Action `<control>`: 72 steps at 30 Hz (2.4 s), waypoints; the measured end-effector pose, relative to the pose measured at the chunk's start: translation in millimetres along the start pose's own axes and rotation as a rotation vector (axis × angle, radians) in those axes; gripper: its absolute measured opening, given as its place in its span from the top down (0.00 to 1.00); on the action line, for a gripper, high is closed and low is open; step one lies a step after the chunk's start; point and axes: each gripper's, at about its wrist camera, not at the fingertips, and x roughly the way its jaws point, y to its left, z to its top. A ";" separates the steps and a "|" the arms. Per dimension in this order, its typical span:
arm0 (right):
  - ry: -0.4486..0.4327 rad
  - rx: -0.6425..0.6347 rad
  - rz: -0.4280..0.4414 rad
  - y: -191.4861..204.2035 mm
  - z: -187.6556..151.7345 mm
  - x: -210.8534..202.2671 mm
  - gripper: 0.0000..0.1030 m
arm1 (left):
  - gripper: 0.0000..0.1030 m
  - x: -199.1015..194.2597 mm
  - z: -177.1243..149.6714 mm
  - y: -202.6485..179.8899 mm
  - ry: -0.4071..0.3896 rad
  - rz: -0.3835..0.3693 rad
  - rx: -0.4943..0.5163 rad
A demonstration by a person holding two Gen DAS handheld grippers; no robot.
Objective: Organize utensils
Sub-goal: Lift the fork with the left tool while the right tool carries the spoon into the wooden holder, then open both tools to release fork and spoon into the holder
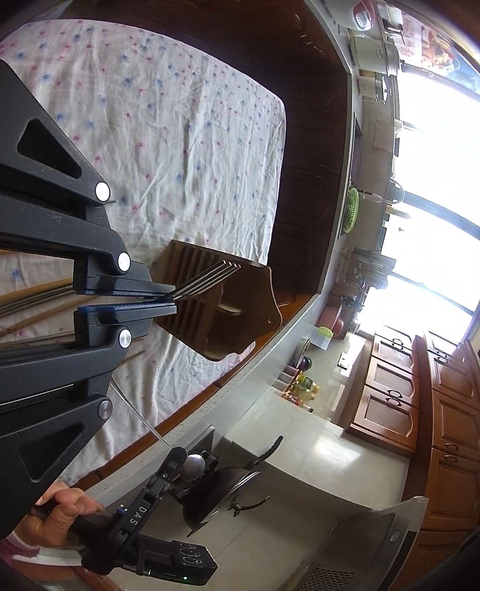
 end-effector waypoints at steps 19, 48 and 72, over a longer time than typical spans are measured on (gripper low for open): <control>-0.173 -0.136 -0.070 14.1 104.5 66.1 0.98 | 0.99 121.3 106.6 35.2 -0.191 -0.074 -0.033; 0.037 -0.129 -0.046 -11.2 60.4 162.4 0.97 | 0.95 235.4 81.9 50.0 -0.024 -0.001 -0.035; -0.067 0.034 -0.062 -32.0 21.2 48.6 0.00 | 0.11 58.2 -11.0 37.9 -0.107 0.210 -0.067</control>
